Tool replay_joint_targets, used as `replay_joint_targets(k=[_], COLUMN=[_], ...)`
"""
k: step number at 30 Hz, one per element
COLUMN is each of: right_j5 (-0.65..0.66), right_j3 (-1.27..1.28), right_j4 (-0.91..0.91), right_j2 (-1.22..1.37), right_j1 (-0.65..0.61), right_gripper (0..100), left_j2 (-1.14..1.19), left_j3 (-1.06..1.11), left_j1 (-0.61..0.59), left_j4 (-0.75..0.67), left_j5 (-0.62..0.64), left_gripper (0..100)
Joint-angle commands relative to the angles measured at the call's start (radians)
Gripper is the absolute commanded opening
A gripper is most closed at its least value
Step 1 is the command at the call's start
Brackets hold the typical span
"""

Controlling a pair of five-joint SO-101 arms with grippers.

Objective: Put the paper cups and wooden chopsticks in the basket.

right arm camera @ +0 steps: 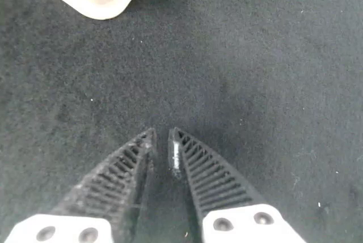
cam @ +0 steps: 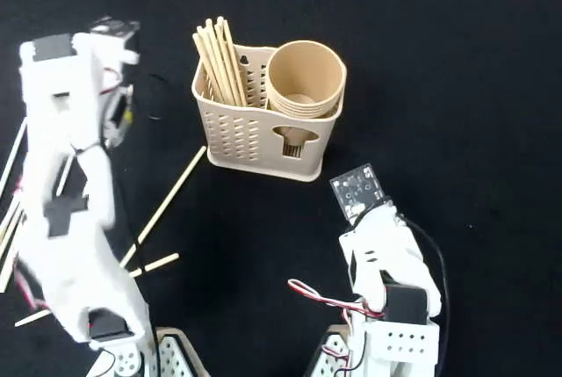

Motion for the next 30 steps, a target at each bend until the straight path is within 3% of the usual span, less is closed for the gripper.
replay_joint_targets(k=[1, 13, 22, 25, 30], right_j5=[0.003, 0.003, 0.003, 0.003, 0.003], right_j3=[-0.002, -0.002, -0.002, -0.002, -0.002], right_j4=[-0.012, -0.011, -0.011, -0.011, -0.011], right_j2=[-0.071, -0.071, -0.071, -0.071, -0.071], right_j1=[-0.012, -0.012, -0.014, -0.014, -0.014], right_gripper=[5.3, 5.3, 5.3, 5.3, 5.3], left_j2=[-0.388, -1.168, -1.494, -1.499, -1.405], left_j3=[0.214, 0.832, 1.185, 1.17, 1.0], left_j1=[0.084, 0.211, 0.423, 0.475, 0.483], left_j4=[-0.12, -0.747, -1.491, -1.591, -1.573], left_j5=[0.054, 0.272, 0.301, 0.404, 0.532], left_gripper=[3, 3, 3, 3, 3])
